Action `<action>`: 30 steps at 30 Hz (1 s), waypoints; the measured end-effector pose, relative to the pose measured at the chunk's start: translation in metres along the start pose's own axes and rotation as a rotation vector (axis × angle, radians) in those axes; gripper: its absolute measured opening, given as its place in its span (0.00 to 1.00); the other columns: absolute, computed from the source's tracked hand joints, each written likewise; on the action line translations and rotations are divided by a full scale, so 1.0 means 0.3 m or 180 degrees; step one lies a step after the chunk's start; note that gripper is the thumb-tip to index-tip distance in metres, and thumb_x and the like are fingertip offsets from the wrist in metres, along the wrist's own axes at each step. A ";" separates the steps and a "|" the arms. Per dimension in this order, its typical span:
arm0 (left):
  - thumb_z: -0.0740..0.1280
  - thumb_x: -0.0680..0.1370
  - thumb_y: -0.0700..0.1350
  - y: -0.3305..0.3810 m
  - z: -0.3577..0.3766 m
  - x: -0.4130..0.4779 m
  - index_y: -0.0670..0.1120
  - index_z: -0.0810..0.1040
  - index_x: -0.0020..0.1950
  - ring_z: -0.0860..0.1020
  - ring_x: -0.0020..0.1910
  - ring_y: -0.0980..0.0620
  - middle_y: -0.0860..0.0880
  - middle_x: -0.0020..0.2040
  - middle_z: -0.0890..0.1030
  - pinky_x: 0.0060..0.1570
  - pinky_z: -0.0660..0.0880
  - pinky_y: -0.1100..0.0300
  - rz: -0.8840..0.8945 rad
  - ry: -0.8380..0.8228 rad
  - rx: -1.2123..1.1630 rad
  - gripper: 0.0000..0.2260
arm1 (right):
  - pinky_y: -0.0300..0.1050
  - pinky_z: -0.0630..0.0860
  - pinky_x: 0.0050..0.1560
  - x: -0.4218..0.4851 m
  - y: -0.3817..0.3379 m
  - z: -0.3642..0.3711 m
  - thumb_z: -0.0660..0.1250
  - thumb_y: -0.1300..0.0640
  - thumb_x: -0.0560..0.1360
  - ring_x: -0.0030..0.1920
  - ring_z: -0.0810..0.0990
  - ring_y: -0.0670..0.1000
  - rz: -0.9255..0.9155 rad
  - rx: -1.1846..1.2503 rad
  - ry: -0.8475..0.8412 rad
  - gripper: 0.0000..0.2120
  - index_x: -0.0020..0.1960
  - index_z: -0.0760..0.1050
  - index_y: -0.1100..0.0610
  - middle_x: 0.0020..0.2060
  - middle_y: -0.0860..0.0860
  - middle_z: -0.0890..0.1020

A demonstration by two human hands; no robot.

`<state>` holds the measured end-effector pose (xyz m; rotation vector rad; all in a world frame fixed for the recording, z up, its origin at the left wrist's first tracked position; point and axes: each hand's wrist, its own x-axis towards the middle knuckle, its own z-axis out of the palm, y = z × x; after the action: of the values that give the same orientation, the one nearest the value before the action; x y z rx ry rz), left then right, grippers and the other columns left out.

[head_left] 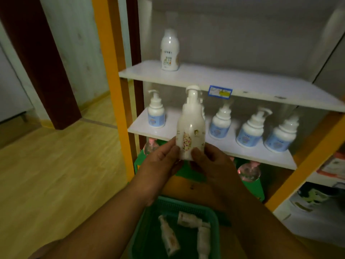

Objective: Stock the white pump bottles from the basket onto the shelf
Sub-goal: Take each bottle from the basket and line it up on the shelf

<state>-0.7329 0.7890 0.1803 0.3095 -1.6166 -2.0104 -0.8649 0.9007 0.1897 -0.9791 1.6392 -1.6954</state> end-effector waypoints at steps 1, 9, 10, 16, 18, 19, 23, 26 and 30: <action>0.64 0.81 0.53 0.039 0.015 0.010 0.52 0.73 0.72 0.76 0.66 0.49 0.50 0.67 0.79 0.64 0.74 0.51 0.0091 -0.0013 0.0152 0.19 | 0.36 0.81 0.43 0.005 -0.041 -0.003 0.73 0.37 0.68 0.48 0.86 0.44 -0.0145 -0.0017 0.0007 0.17 0.56 0.81 0.35 0.53 0.43 0.87; 0.69 0.69 0.69 0.222 0.084 0.155 0.70 0.72 0.62 0.81 0.53 0.62 0.64 0.57 0.81 0.45 0.83 0.58 0.0525 0.0047 0.1185 0.22 | 0.34 0.81 0.39 0.108 -0.252 -0.030 0.70 0.43 0.75 0.46 0.86 0.41 -0.0580 -0.0154 0.0174 0.08 0.54 0.79 0.40 0.46 0.38 0.86; 0.70 0.69 0.68 0.239 0.090 0.168 0.72 0.72 0.60 0.81 0.52 0.64 0.66 0.56 0.81 0.41 0.81 0.64 0.0583 0.0050 0.1206 0.20 | 0.38 0.83 0.41 0.125 -0.269 -0.034 0.70 0.41 0.75 0.47 0.86 0.43 -0.0582 -0.0240 0.0186 0.08 0.53 0.79 0.39 0.46 0.39 0.86; 0.67 0.77 0.57 0.354 0.116 0.260 0.60 0.73 0.67 0.81 0.52 0.64 0.62 0.55 0.82 0.41 0.77 0.72 0.0734 -0.0173 0.0991 0.18 | 0.54 0.82 0.58 0.195 -0.368 -0.092 0.62 0.42 0.81 0.52 0.86 0.51 -0.0776 -0.0141 0.0149 0.13 0.59 0.81 0.43 0.52 0.49 0.87; 0.67 0.78 0.52 0.380 0.127 0.285 0.57 0.71 0.68 0.81 0.53 0.65 0.62 0.56 0.83 0.40 0.76 0.73 0.0749 -0.0253 0.0863 0.18 | 0.48 0.82 0.58 0.213 -0.396 -0.113 0.62 0.47 0.82 0.56 0.85 0.47 -0.0801 -0.0079 0.0059 0.11 0.61 0.80 0.44 0.54 0.46 0.87; 0.67 0.78 0.49 0.387 0.131 0.299 0.54 0.70 0.68 0.81 0.52 0.65 0.63 0.55 0.83 0.39 0.76 0.73 0.0755 -0.0252 0.0806 0.19 | 0.46 0.82 0.57 0.224 -0.410 -0.122 0.62 0.49 0.83 0.56 0.85 0.46 -0.0790 -0.0067 0.0021 0.10 0.59 0.80 0.43 0.54 0.45 0.87; 0.70 0.77 0.45 0.410 0.130 0.369 0.51 0.68 0.70 0.82 0.50 0.63 0.63 0.51 0.84 0.42 0.77 0.65 0.0669 0.0047 0.0680 0.22 | 0.43 0.82 0.54 0.283 -0.458 -0.149 0.64 0.52 0.82 0.54 0.86 0.47 -0.0677 -0.0146 -0.0043 0.09 0.60 0.80 0.48 0.52 0.46 0.87; 0.70 0.76 0.47 0.426 0.121 0.412 0.52 0.71 0.66 0.82 0.47 0.66 0.64 0.49 0.84 0.39 0.77 0.69 0.0647 0.0029 0.0883 0.20 | 0.38 0.82 0.49 0.330 -0.464 -0.160 0.67 0.52 0.80 0.51 0.86 0.45 -0.0741 -0.0387 -0.0079 0.08 0.58 0.81 0.49 0.49 0.44 0.88; 0.73 0.74 0.50 0.468 0.104 0.489 0.49 0.74 0.67 0.83 0.53 0.54 0.51 0.55 0.84 0.48 0.81 0.63 0.0627 -0.0067 0.1382 0.22 | 0.28 0.78 0.42 0.387 -0.444 -0.152 0.71 0.55 0.77 0.47 0.85 0.37 -0.0923 -0.0964 -0.0111 0.09 0.53 0.79 0.43 0.46 0.35 0.86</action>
<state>-0.8331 0.7167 0.3445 0.2729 -2.0060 -1.5120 -0.9569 0.8417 0.3359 -1.4439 1.8372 -1.6238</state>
